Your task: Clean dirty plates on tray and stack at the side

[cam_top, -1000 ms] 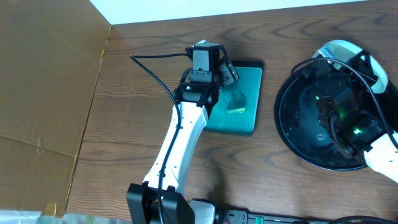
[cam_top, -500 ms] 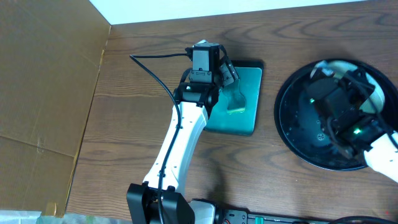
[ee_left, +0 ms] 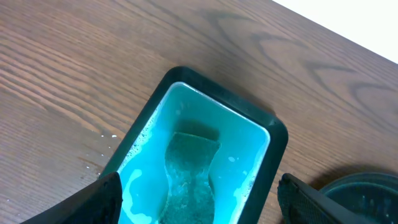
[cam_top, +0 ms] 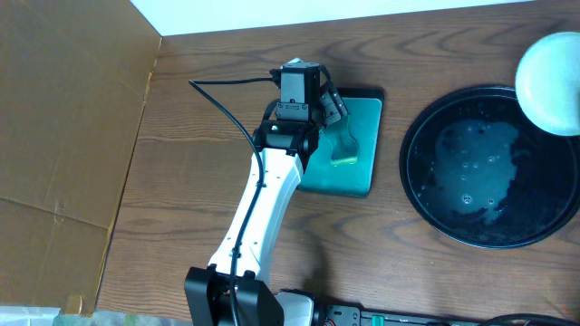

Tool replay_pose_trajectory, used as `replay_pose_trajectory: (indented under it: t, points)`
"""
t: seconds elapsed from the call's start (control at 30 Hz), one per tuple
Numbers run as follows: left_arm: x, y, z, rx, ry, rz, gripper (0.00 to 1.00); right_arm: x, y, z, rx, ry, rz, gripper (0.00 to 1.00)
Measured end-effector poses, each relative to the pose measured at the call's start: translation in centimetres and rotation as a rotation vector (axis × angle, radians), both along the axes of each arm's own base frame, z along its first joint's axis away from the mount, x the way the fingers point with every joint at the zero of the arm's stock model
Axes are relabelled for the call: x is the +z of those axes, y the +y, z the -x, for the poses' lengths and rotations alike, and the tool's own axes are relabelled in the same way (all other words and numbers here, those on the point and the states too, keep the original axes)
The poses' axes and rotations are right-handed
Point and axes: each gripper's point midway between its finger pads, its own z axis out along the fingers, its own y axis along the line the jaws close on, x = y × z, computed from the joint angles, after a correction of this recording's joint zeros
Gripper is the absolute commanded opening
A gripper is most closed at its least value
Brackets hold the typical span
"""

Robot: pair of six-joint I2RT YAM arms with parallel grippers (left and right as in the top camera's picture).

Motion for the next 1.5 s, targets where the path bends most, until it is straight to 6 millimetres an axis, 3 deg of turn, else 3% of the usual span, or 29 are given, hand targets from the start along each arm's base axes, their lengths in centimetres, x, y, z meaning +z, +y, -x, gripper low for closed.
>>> replay_pose_trajectory:
  t: [0.2,0.3,0.43,0.57,0.6,0.77,0.87,0.93,1.1,1.27,1.3,1.37,1.5]
  points:
    - [0.0,0.0,0.0,0.000,0.000,0.000,0.80,-3.1,-9.4,2.0,-0.306,-0.025,-0.421,0.02]
    - [0.0,0.0,0.0,0.000,0.000,0.000,0.80,-5.3,-12.8,2.7,-0.441,-0.031,-0.537,0.02]
    - [0.0,0.0,0.0,0.000,0.000,0.000,0.80,-8.5,-15.2,2.4,-0.538,-0.037,-0.630,0.02]
    - [0.0,0.0,0.0,0.000,0.000,0.000,0.80,-11.3,-15.6,1.1,-0.563,-0.044,-0.684,0.02]
    - [0.0,0.0,0.0,0.000,0.000,0.000,0.81,-11.8,-15.7,0.8,-0.566,-0.045,-0.692,0.06]
    - [0.0,0.0,0.0,0.000,0.000,0.000,0.80,-12.9,-15.6,0.6,-0.585,-0.041,-0.726,0.65]
    - [0.0,0.0,0.0,0.000,0.000,0.000,0.80,-12.7,-15.5,0.4,-0.575,-0.047,-0.735,0.79]
    - [0.0,0.0,0.0,0.000,0.000,0.000,0.80,-12.7,-15.1,0.3,-0.556,-0.042,-0.747,0.99]
    - [0.0,0.0,0.0,0.000,0.000,0.000,0.80,-11.3,-13.3,1.5,-0.507,0.013,-0.779,0.99]
    - [0.0,0.0,0.0,0.000,0.000,0.000,0.80,-5.9,-10.8,5.0,-0.491,0.037,-0.739,0.99]
    - [0.0,0.0,0.0,0.000,0.001,0.000,0.80,-3.7,-9.6,5.7,-0.452,0.024,-0.710,0.99]
    - [0.0,0.0,0.0,0.000,0.000,0.000,0.80,-2.0,-6.9,7.7,-0.384,0.074,-0.648,0.99]
    - [0.0,0.0,0.0,0.000,0.001,0.000,0.80,1.3,-0.8,9.9,-0.152,0.096,-0.550,0.99]
